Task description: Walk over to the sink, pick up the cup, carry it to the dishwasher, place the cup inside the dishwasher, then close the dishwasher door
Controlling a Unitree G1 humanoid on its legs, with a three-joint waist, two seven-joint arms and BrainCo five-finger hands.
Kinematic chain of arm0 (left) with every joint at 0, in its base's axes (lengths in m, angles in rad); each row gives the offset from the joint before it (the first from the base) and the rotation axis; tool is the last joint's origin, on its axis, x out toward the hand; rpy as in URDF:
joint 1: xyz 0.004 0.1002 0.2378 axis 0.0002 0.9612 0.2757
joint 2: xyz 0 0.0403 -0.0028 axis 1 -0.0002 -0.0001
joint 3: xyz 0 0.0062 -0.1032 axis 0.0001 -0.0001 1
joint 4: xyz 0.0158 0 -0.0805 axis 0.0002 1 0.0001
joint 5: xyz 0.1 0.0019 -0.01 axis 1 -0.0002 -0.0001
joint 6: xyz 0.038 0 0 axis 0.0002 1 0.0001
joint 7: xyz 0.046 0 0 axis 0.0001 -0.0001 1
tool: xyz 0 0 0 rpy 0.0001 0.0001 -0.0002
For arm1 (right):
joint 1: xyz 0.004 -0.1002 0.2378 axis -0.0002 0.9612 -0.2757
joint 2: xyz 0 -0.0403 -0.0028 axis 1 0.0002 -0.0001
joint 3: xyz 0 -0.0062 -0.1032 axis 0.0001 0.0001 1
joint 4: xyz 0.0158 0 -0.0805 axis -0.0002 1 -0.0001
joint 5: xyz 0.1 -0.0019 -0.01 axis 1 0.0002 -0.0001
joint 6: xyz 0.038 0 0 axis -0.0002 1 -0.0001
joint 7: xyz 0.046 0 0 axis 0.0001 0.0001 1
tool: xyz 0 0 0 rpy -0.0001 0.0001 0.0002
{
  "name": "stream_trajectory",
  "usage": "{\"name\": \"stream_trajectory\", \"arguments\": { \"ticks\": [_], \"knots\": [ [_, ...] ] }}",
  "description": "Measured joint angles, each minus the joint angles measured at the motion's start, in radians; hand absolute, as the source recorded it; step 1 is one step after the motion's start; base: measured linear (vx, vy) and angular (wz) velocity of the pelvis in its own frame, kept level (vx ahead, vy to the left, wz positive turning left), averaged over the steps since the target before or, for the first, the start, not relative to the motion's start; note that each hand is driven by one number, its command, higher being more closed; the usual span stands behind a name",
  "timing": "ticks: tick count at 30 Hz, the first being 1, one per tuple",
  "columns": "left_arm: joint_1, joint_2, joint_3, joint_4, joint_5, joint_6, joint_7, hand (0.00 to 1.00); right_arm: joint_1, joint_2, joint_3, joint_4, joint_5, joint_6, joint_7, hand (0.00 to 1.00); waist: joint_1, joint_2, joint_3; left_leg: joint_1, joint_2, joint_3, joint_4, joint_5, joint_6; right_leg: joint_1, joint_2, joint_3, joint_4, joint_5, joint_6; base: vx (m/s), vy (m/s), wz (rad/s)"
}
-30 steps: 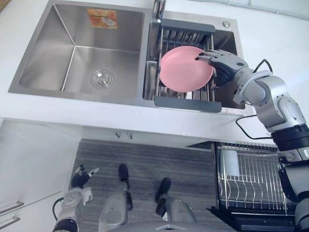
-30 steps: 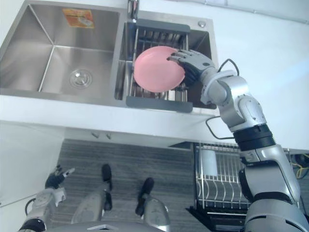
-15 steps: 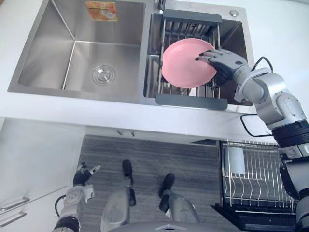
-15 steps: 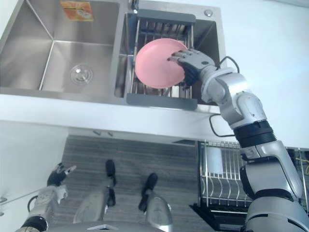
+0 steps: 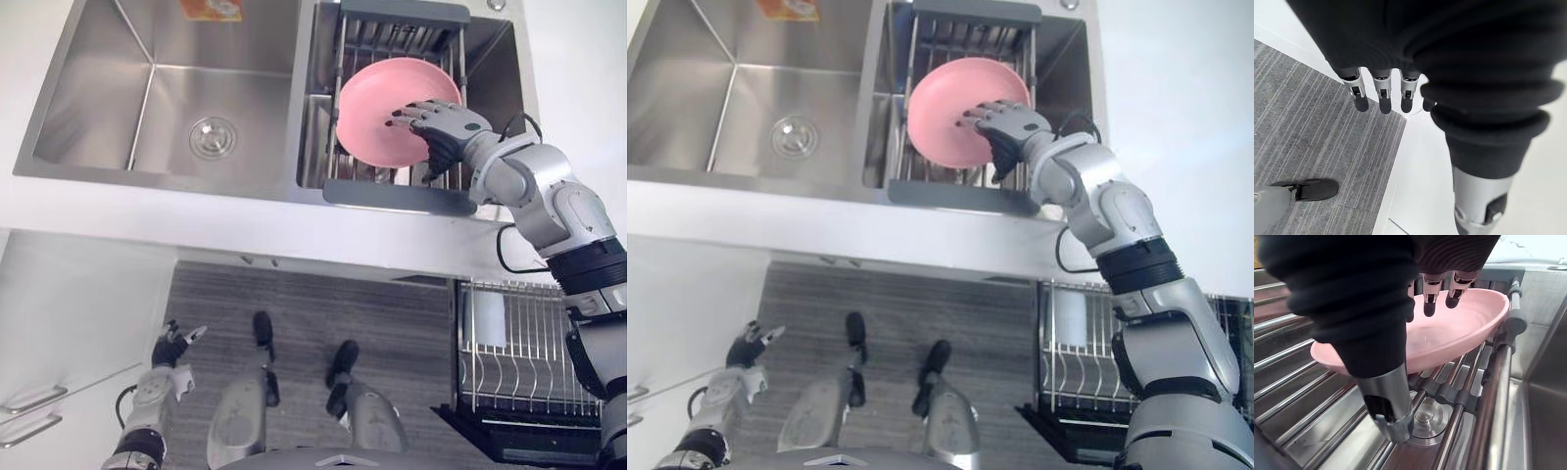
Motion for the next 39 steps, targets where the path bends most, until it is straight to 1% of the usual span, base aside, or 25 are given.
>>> {"name": "stream_trajectory", "arguments": {
  "ticks": [9,11,15,16,18,21,25,28,32,35,38,39],
  "knots": [
    [0.0,-0.001,-0.001,0.0,0.0,-0.001,0.001,0.0,-0.001,0.0,0.005,0.003,-0.002,-0.005,0.0,0.0,0.004,0.0,0.0,-0.016,0.0,-0.009,0.0,0.007,-0.005,-0.014,0.0,-0.003,0.005,-0.001,0.0,0.03,0.006,0.02],
    [0.0,-0.001,-0.001,0.0,0.0,-0.001,0.001,0.0,-0.001,0.0,0.01,0.003,-0.032,-0.007,-0.001,0.0,0.003,0.0,0.0,-0.016,0.0,-0.009,0.0,0.007,-0.006,-0.015,0.0,-0.002,0.006,-0.001,-0.001,0.02,0.003,0.0],
    [0.0,-0.001,-0.005,0.0,0.0,-0.002,0.002,0.0,-0.002,0.0,0.03,0.003,-0.041,-0.018,-0.005,0.0,0.003,0.0,0.0,-0.017,0.001,-0.009,0.0,0.008,-0.007,-0.019,-0.001,-0.002,0.011,-0.002,-0.002,0.0,0.0,0.0],
    [0.0,-0.001,-0.007,0.0,-0.001,-0.003,0.002,0.0,-0.002,0.001,0.03,0.003,-0.048,-0.018,-0.007,1.0,0.004,0.0,0.0,-0.018,0.001,-0.009,0.0,0.008,-0.007,-0.02,-0.001,-0.001,0.012,-0.002,-0.002,0.0,0.0,0.0],
    [0.0,-0.001,-0.01,0.0,-0.001,-0.003,0.002,0.0,-0.002,0.001,0.03,0.002,-0.071,-0.018,-0.009,1.0,0.004,0.0,0.0,-0.02,0.001,-0.009,0.0,0.009,-0.006,-0.024,-0.001,0.0,0.014,-0.002,-0.002,0.0,0.0,0.0],
    [0.0,-0.002,-0.011,0.0,-0.002,-0.005,0.003,0.0,-0.008,0.001,0.03,-0.003,-0.1,-0.028,-0.054,1.0,0.004,0.0,0.0,-0.027,0.002,-0.008,0.0,0.012,-0.005,-0.032,-0.002,0.002,0.02,-0.003,-0.003,0.02,0.003,0.0],
    [0.0,-0.002,-0.012,0.0,-0.002,-0.015,0.004,0.0,-0.008,0.001,0.03,-0.007,-0.16,-0.067,-0.132,1.0,0.003,0.0,0.0,-0.026,0.002,-0.007,0.0,0.013,-0.005,-0.034,-0.003,0.004,0.023,-0.003,-0.003,0.02,0.002,0.0],
    [0.0,-0.002,-0.027,0.0,-0.002,-0.026,0.017,0.0,-0.005,0.001,0.033,-0.008,-0.196,-0.089,-0.171,1.0,0.002,0.0,0.0,-0.026,0.002,-0.006,0.0,0.013,-0.005,-0.035,-0.003,0.005,0.024,-0.003,-0.004,0.0,0.0,0.0],
    [0.0,-0.003,-0.03,0.001,-0.002,-0.034,0.029,0.0,0.002,0.001,0.033,-0.008,-0.235,-0.1,-0.216,1.0,0.001,0.0,0.0,-0.026,0.003,-0.005,-0.001,0.013,-0.005,-0.036,-0.003,0.006,0.024,-0.003,-0.004,0.03,0.0,-0.01],
    [0.0,-0.003,-0.03,0.002,-0.001,-0.043,0.043,0.0,0.002,0.001,0.033,-0.008,-0.238,-0.103,-0.246,1.0,-0.001,0.0,0.0,-0.027,0.003,-0.005,-0.001,0.013,-0.005,-0.037,-0.003,0.007,0.024,-0.003,-0.004,0.05,-0.001,-0.01],
    [0.0,-0.003,-0.03,0.003,0.0,-0.048,0.045,0.0,0.002,0.001,0.032,-0.019,-0.258,-0.102,-0.318,1.0,-0.002,0.0,0.0,-0.031,0.003,-0.002,-0.001,0.013,-0.005,-0.045,-0.002,0.008,0.026,-0.003,-0.004,0.04,-0.002,-0.03],
    [0.0,-0.003,-0.03,0.003,0.0,-0.05,0.047,0.0,0.002,0.001,0.032,-0.025,-0.26,-0.1,-0.328,1.0,-0.002,0.0,0.0,-0.032,0.003,-0.002,-0.001,0.013,-0.005,-0.046,-0.002,0.008,0.026,-0.003,-0.004,0.04,-0.004,-0.04]
  ]
}}
